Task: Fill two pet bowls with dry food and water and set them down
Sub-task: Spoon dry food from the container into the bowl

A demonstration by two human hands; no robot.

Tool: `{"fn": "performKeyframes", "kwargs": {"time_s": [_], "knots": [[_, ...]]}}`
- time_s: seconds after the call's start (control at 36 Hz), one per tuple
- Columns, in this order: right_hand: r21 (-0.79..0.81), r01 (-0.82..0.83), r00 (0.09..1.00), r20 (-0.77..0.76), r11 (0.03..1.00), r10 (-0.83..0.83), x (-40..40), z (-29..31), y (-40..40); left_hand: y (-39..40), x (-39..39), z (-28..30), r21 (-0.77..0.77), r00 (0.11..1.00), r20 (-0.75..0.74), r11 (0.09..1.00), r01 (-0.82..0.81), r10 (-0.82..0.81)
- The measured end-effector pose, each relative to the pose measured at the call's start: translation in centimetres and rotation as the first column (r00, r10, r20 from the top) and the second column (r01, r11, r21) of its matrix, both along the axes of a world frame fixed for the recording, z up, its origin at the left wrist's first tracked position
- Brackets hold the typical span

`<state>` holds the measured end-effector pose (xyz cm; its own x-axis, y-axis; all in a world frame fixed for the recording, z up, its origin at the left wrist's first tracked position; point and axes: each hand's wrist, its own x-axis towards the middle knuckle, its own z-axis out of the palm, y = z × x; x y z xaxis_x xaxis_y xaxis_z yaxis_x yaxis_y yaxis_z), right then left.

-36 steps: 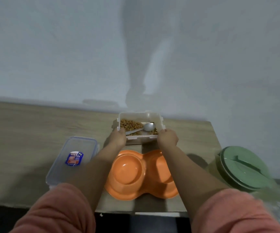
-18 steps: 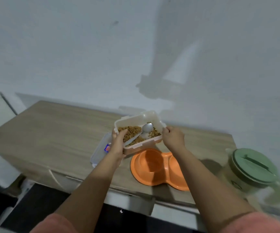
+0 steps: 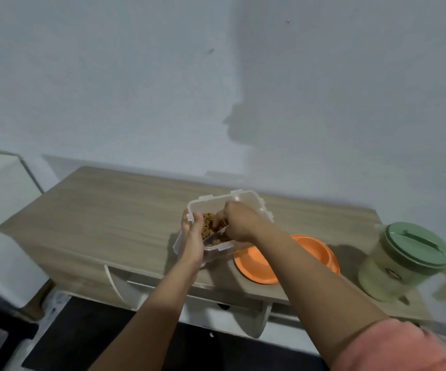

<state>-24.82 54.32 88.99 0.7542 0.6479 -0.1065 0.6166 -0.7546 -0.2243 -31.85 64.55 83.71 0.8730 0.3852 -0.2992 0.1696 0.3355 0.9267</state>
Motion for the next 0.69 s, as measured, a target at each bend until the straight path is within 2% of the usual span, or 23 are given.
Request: {"fn": "performKeyframes", "kwargs": {"time_s": [0.19,0.25,0.33,0.42,0.5,0.61,0.69], "knots": [[-0.026,-0.026,0.999,0.021,0.999,0.027,-0.5,-0.3,1.1,1.0,-0.6,-0.4,0.094,0.999,-0.028,0.996,-0.013,0.016],[0.036,-0.008,1.000,0.030,0.999,0.007,-0.3,-0.4,1.2,1.2,-0.7,-0.7,0.100,0.999,-0.039,0.995,-0.015,0.019],[0.235,0.068,0.996,0.045,0.970,-0.081,-0.3,-0.3,1.1,1.5,-0.8,-0.7,0.127,0.998,-0.061,0.992,-0.010,0.018],[0.489,0.235,0.964,-0.008,0.840,-0.266,-0.2,0.2,0.7,1.4,-1.1,-0.3,0.218,0.998,-0.065,0.976,-0.012,0.027],[0.631,0.405,0.899,-0.143,0.662,-0.414,0.2,0.2,-0.1,1.6,-1.3,-0.2,0.276,0.997,-0.070,0.961,-0.017,0.037],[0.716,0.551,0.816,-0.356,0.429,-0.454,0.5,0.2,-1.3,1.6,-1.6,0.1,0.315,0.997,-0.051,0.948,-0.043,0.062],[0.725,0.617,0.761,-0.450,0.307,-0.467,0.5,0.5,-2.0,1.6,-1.9,0.4,0.379,0.996,-0.051,0.924,-0.048,0.073]]}}
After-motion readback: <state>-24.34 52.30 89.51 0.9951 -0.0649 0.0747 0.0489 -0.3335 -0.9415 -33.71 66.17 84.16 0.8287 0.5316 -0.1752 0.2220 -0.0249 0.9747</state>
